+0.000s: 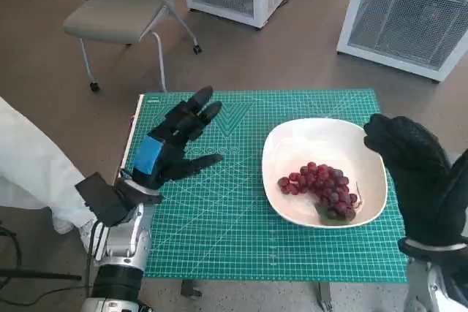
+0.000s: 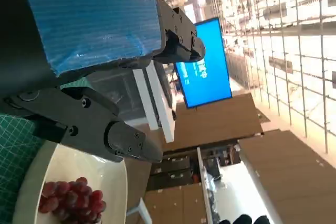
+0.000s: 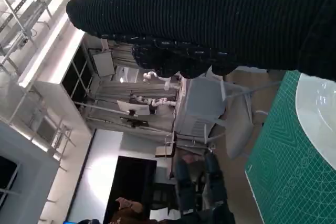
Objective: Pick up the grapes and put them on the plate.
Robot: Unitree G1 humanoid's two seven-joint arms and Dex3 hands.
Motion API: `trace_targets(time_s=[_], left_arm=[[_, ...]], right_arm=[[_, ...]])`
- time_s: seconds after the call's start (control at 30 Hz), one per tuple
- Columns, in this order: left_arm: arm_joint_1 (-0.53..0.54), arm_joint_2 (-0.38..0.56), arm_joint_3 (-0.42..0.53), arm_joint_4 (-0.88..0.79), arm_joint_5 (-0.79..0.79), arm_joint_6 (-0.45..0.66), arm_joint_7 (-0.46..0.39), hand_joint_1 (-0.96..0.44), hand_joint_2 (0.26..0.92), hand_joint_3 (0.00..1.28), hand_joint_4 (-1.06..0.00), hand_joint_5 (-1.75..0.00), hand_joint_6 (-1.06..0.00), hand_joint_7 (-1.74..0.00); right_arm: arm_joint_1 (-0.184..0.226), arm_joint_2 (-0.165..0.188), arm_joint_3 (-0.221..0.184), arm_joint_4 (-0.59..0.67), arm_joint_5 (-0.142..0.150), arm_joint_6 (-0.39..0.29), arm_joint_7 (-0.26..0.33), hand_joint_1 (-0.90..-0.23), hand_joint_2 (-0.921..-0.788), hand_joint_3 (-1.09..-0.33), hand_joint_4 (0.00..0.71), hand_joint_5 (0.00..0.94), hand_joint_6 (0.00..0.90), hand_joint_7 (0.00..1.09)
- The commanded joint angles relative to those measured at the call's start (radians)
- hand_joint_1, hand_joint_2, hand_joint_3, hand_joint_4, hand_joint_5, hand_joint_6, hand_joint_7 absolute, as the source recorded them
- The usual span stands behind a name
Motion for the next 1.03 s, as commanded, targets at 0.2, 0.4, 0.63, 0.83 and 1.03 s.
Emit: trace_targets(time_s=[0.2,0.4,0.63,0.83,1.03], left_arm=[[0.038,-0.016,0.003,-0.037,-0.021,0.000,-0.020,-0.15,0.865,0.00,-0.40,0.00,-0.41,-0.01],[0.048,-0.017,0.002,-0.051,-0.021,0.004,-0.025,-0.17,0.867,0.00,-0.40,0.00,-0.42,-0.01],[0.059,-0.018,0.001,-0.063,-0.021,0.011,-0.030,-0.20,0.867,0.00,-0.40,0.00,-0.42,0.00],[0.071,-0.020,0.001,-0.076,-0.028,0.018,-0.042,-0.22,0.866,0.00,-0.40,0.00,-0.42,0.00],[0.082,-0.023,-0.001,-0.100,-0.030,0.031,-0.044,-0.22,0.866,0.00,-0.41,0.00,-0.42,0.00]], right_arm=[[-0.004,-0.013,0.003,0.019,0.003,0.018,0.013,-0.336,-0.921,-0.596,0.386,0.879,0.265,1.02],[-0.008,-0.018,0.000,0.017,0.007,0.027,0.016,-0.340,-0.921,-0.595,0.383,0.881,0.264,1.02],[-0.012,-0.020,0.000,0.015,0.009,0.034,0.020,-0.342,-0.921,-0.593,0.382,0.884,0.264,1.02],[-0.018,-0.022,0.002,0.020,0.008,0.035,0.022,-0.343,-0.921,-0.593,0.382,0.886,0.265,1.02],[-0.026,-0.024,0.002,0.027,0.005,0.034,0.025,-0.343,-0.921,-0.592,0.382,0.887,0.266,1.02]])
